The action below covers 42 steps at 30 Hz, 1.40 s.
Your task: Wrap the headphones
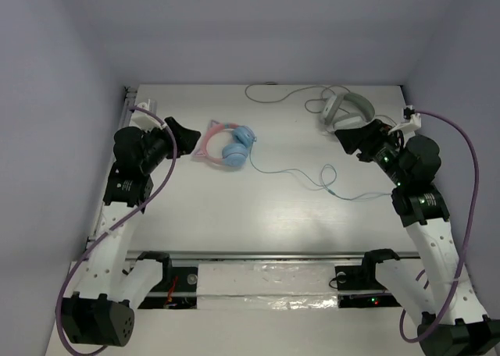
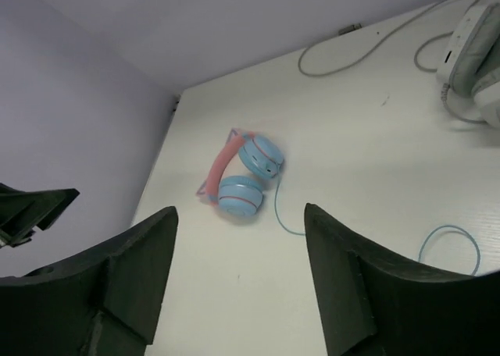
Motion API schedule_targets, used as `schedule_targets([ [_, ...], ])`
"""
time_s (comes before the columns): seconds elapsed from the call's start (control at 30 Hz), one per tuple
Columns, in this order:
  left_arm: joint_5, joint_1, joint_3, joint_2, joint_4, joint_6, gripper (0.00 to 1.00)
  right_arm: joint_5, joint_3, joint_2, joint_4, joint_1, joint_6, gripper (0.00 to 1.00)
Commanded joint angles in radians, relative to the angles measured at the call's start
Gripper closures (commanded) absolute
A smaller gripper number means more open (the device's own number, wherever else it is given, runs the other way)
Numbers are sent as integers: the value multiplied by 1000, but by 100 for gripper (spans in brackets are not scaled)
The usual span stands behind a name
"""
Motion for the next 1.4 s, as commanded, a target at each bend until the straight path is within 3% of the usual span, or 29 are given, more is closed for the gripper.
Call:
schedule_targets([
  [0.0,-57,1,40,21,-36,29,47,-49,-5,-23,60,-4,21,30],
  [0.1,-96,1,44,66,-46,54,43,-58,-3,-10,72,-4,24,65],
  [0.13,-102,1,53,87,-50,63,43,-60,-2,-7,71,-4,23,82],
  [0.23,-110,1,104,188,-65,97,66,-86,-10,-3,86,-4,20,96],
  [0.27,-134,-9,119,213,-73,106,87,-92,-16,-5,95,-4,27,100],
  [0.33,-157,-9,150,280,-81,132,100,-106,-34,-3,126,-4,38,100],
  [0.63,-286,-29,259,518,-67,161,100,-117,-46,52,166,-4,49,100],
  [0.93,-390,-108,438,784,-79,282,100,-80,-94,113,225,56,46,100],
  [1.03,-380,-108,478,868,-79,311,88,-72,-105,109,229,66,41,98],
  [1.07,-357,-108,489,889,-79,319,73,-71,-106,104,229,75,38,92],
  [1.17,-323,-108,518,963,-79,350,58,-74,-114,99,230,86,36,81],
  [1.27,-317,-108,553,1035,-96,374,51,-74,-114,99,232,96,32,74],
  [1.37,-306,-108,580,1091,-105,387,50,-71,-114,99,230,105,30,71],
])
